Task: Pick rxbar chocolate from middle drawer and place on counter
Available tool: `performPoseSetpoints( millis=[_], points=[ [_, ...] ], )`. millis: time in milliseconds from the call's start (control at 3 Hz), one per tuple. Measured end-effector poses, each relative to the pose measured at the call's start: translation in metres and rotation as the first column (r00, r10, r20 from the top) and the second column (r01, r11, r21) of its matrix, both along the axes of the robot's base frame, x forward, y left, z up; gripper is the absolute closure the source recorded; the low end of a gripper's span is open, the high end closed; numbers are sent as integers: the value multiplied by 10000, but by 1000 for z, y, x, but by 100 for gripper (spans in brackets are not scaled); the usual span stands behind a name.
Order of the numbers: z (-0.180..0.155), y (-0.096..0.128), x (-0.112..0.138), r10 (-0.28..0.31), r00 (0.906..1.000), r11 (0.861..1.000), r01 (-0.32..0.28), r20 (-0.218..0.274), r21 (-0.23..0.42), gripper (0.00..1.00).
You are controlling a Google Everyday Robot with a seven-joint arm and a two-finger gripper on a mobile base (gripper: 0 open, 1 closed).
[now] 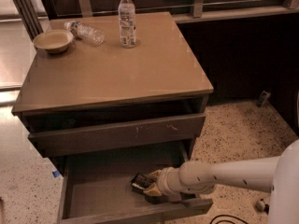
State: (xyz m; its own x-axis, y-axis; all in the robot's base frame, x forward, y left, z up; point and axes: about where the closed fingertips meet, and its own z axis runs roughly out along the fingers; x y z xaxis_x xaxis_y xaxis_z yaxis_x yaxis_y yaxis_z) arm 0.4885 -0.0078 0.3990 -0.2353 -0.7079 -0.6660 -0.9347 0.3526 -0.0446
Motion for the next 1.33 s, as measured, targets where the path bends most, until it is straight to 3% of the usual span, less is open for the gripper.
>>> performPoseSetpoints(
  millis=[333, 667, 1000, 1333],
  points=[
    [33, 3, -47, 1217, 9915, 9905, -1243, -465, -590, 100],
    [90, 10, -107, 1873, 9725, 9677, -2069, -1387, -1443, 100],
    [99, 10, -102, 1838, 9725, 9690, -2037, -1434, -1398, 100],
    [148, 15, -90, 1986, 9740, 9702, -2111, -1089, -1191, 100]
  ],
)
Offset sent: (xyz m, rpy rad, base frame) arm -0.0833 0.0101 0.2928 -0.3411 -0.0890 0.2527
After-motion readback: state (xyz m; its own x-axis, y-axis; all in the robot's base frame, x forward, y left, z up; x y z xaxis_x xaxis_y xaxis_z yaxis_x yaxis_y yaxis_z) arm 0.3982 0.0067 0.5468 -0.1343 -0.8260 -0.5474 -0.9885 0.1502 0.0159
